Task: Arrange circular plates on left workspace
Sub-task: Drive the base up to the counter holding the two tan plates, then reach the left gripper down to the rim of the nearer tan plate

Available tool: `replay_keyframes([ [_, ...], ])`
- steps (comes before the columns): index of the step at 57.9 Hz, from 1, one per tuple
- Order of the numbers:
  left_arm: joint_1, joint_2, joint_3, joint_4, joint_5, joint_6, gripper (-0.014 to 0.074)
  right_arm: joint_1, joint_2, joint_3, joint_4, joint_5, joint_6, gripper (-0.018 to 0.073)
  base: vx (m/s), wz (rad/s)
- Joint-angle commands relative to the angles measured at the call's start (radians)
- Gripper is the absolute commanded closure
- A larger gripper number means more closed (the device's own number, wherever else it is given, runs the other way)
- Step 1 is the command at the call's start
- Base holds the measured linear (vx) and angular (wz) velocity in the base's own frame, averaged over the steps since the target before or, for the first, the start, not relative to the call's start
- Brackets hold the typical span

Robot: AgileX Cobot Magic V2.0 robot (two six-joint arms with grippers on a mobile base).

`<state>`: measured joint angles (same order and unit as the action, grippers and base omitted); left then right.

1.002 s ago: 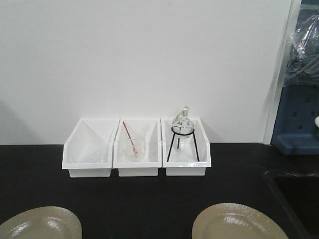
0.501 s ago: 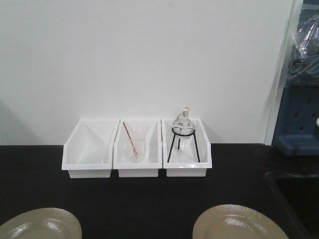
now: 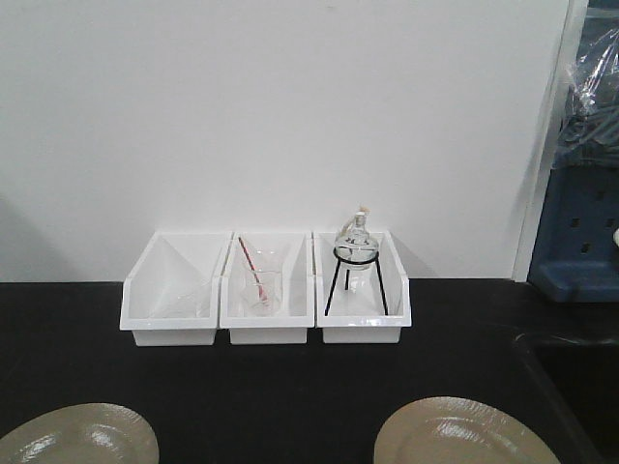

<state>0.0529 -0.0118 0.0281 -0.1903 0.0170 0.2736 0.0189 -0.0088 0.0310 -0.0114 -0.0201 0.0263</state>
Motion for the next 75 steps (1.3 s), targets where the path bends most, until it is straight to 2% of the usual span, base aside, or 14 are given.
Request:
replay_keyframes([
  [1, -0.002, -0.013, 0.002, -0.031, -0.206, -0.048, 0.0594, -0.003, -0.016, -0.003, 0.028, -0.227, 0.036, 0.0557, 0.0, 0.0],
  [8, -0.002, -0.013, -0.048, -0.065, -0.427, -0.16, 0.0594, -0.003, -0.016, -0.079, 0.064, -0.303, 0.086, 0.0557, 0.0, 0.0],
  [14, -0.002, -0.012, -0.154, -0.065, -0.432, -0.274, 0.0594, -0.003, -0.005, -0.2, 0.083, -0.257, 0.127, 0.0557, 0.0, 0.0],
  [17, -0.002, -0.007, -0.219, -0.061, -0.382, -0.307, 0.0594, -0.003, 0.016, -0.275, 0.081, -0.213, 0.13, 0.0557, 0.0, 0.0],
  [24, -0.002, 0.077, -0.366, -0.06, -0.267, -0.3, 0.0594, -0.003, 0.126, -0.473, 0.078, -0.095, 0.129, 0.0557, 0.0, 0.0],
  [32, -0.002, 0.286, -0.529, -0.059, -0.158, -0.3, 0.0594, -0.003, 0.351, -0.687, 0.078, 0.06, 0.129, 0.0557, 0.0, 0.0],
  [39, -0.003, 0.498, -0.67, -0.062, 0.02, -0.301, 0.0594, -0.003, 0.558, -0.852, 0.085, 0.249, 0.125, 0.0557, 0.0, 0.0],
  [48, -0.039, 0.769, -0.838, -0.139, 0.252, -0.274, 0.0594, -0.003, 0.807, -1.016, 0.254, 0.526, 0.033, 0.0557, 0.0, 0.0],
  [52, -0.069, 0.846, -0.883, -0.234, 0.33, -0.215, 0.0594, -0.003, 0.904, -1.067, 0.424, 0.631, -0.098, 0.0557, 0.0, 0.0],
  [59, -0.112, 0.987, -0.947, -0.516, 0.47, 0.04, 0.0594, -0.003, 1.062, -1.112, 0.768, 0.785, -0.399, 0.0557, 0.0, 0.0],
  [63, -0.115, 1.053, -0.967, -0.744, 0.568, 0.224, 0.0594, -0.003, 1.151, -1.115, 1.015, 0.881, -0.554, 0.0557, 0.0, 0.0],
  [67, -0.115, 1.11, -0.972, -0.97, 0.682, 0.382, 0.0594, -0.003, 1.217, -1.115, 1.186, 0.967, -0.666, 0.0557, 0.0, 0.0],
  [68, -0.115, 1.175, -0.974, -1.199, 0.826, 0.504, 0.0594, -0.003, 1.276, -1.115, 1.342, 1.05, -0.742, 0.0557, 0.0, 0.0],
  [75, -0.115, 1.231, -0.974, -1.402, 0.87, 0.541, 0.0594, -0.003, 1.308, -1.115, 1.461, 1.019, -0.775, 0.0557, 0.0, 0.0],
])
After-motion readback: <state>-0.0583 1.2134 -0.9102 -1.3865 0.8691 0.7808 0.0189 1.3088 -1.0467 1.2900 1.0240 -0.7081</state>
